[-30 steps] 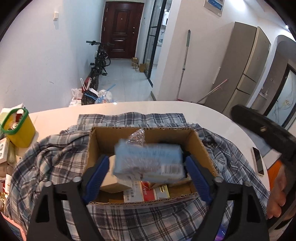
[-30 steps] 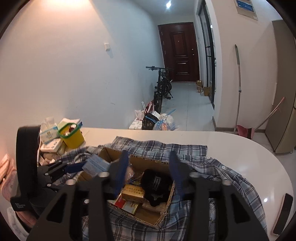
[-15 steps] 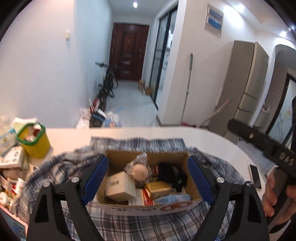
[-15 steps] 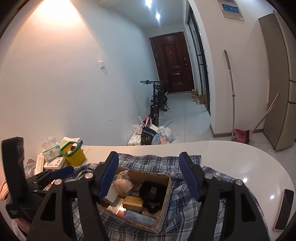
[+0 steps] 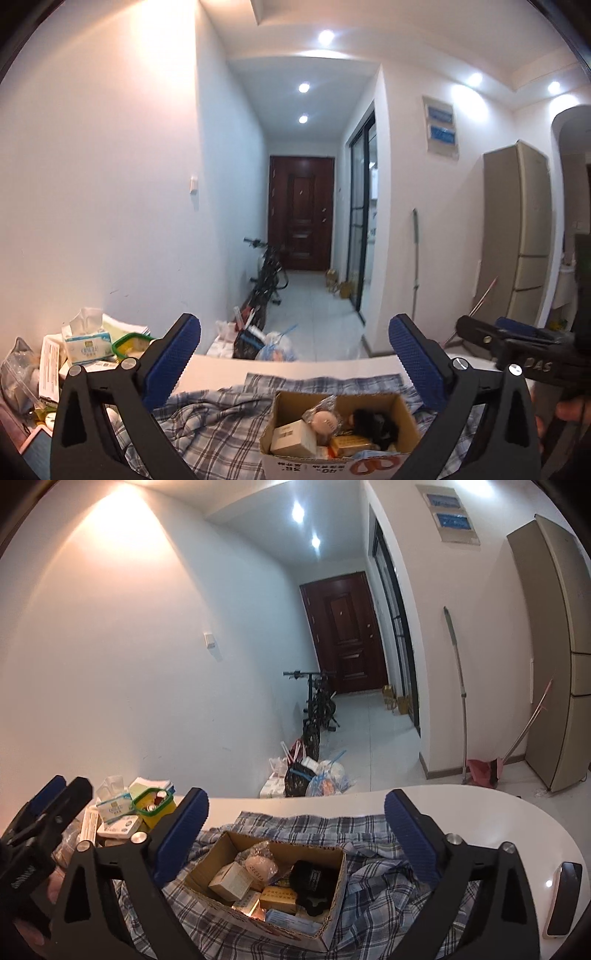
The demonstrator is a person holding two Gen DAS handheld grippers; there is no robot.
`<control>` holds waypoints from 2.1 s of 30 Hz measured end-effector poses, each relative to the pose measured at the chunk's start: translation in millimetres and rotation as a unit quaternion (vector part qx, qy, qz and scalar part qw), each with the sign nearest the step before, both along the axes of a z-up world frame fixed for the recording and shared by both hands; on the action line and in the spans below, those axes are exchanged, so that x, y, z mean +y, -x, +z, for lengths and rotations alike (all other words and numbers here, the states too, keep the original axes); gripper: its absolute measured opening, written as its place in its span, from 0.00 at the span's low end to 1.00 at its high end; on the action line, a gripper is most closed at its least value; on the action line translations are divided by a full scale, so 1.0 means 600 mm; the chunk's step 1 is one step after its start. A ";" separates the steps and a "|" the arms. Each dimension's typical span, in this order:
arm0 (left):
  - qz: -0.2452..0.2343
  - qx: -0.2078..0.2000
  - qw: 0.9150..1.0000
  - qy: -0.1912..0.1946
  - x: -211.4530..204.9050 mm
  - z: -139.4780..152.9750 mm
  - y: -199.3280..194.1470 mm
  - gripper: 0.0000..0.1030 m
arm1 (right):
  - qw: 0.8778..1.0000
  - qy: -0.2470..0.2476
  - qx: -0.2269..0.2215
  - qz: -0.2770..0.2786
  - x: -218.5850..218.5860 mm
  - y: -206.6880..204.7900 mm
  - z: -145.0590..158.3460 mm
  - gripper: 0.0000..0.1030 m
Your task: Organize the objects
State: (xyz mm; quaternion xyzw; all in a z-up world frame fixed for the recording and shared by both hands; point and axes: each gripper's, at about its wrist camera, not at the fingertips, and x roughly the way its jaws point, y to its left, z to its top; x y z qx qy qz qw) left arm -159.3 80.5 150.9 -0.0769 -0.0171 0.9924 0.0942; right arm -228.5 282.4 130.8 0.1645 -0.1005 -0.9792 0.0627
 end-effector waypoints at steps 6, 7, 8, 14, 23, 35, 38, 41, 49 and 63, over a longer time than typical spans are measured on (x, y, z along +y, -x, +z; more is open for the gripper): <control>-0.017 0.021 1.000 -0.016 -0.018 0.030 -0.047 1.00 | 0.997 -0.058 0.044 -0.019 -0.019 -0.023 0.020 1.00; -0.010 0.025 1.000 -0.015 -0.020 0.035 -0.053 1.00 | 0.997 -0.058 0.047 -0.022 -0.020 -0.027 0.022 1.00; 0.000 0.024 1.000 -0.015 -0.021 0.039 -0.056 1.00 | 0.997 -0.053 0.047 -0.021 -0.020 -0.031 0.025 1.00; -0.017 0.011 1.000 -0.010 -0.026 0.068 -0.075 1.00 | 0.998 -0.036 0.052 0.000 -0.021 -0.081 0.047 1.00; -0.026 0.005 0.999 0.025 -0.051 0.022 -0.159 1.00 | 0.996 -0.074 0.054 -0.017 -0.067 -0.195 0.012 1.00; -0.035 -0.019 0.999 0.003 -0.098 -0.102 -0.259 1.00 | 0.995 -0.069 -0.012 -0.068 -0.114 -0.284 -0.129 1.00; -0.035 -0.051 0.998 0.003 -0.101 -0.144 -0.242 1.00 | 0.992 -0.088 -0.041 -0.080 -0.128 -0.272 -0.165 1.00; -0.030 -0.081 0.996 0.018 -0.094 -0.186 -0.216 1.00 | 0.990 -0.088 -0.078 -0.073 -0.133 -0.253 -0.210 1.00; -0.018 -0.147 0.988 0.041 -0.075 -0.279 -0.154 1.00 | 0.980 -0.120 -0.145 -0.069 -0.144 -0.208 -0.288 1.00; -0.009 -0.168 0.982 0.081 -0.051 -0.304 -0.141 1.00 | 0.968 -0.125 -0.211 -0.061 -0.143 -0.172 -0.331 1.00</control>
